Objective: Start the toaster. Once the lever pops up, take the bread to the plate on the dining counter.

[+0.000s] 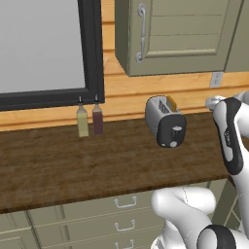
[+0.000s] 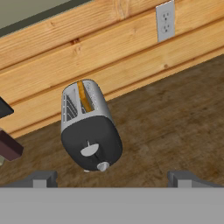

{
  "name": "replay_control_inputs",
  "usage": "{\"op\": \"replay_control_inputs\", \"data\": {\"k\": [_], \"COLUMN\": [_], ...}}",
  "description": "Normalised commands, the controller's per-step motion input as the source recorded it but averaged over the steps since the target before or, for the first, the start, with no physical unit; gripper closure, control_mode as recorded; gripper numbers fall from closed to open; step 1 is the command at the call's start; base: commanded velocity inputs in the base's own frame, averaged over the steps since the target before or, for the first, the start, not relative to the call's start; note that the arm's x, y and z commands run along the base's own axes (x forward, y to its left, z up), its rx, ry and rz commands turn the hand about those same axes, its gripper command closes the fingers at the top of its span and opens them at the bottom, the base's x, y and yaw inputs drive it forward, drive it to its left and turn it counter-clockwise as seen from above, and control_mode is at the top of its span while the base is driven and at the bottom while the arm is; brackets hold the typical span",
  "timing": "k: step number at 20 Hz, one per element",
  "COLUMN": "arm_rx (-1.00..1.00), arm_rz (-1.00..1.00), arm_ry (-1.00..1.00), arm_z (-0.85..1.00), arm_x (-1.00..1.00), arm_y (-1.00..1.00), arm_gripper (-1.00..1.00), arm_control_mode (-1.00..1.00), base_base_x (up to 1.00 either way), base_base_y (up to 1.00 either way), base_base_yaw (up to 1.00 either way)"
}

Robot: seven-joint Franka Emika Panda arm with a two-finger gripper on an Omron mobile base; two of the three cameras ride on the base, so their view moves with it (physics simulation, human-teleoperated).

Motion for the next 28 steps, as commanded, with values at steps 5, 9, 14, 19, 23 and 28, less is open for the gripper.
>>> {"op": "replay_control_inputs", "data": {"k": [5, 9, 14, 19, 23, 28], "arm_rx": [0.0, 0.0, 0.0, 0.0, 0.0, 0.0], "arm_rz": [0.0, 0.0, 0.0, 0.0, 0.0, 0.0], "arm_ry": [0.0, 0.0, 0.0, 0.0, 0.0, 0.0], "arm_z": [0.0, 0.0, 0.0, 0.0, 0.0, 0.0], "arm_x": [0.0, 0.0, 0.0, 0.0, 0.0, 0.0], "arm_y": [0.0, 0.0, 0.0, 0.0, 0.0, 0.0], "arm_gripper": [-1.0, -1.0, -1.0, -1.0, -1.0, -1.0], "arm_control_mode": [-1.0, -1.0, -1.0, -1.0, -1.0, -1.0], "base_base_x": [0.0, 0.0, 0.0, 0.0, 0.0, 0.0], "base_base_y": [0.0, 0.0, 0.0, 0.0, 0.0, 0.0], "base_base_yaw": [0.0, 0.0, 0.0, 0.0, 0.0, 0.0]}}
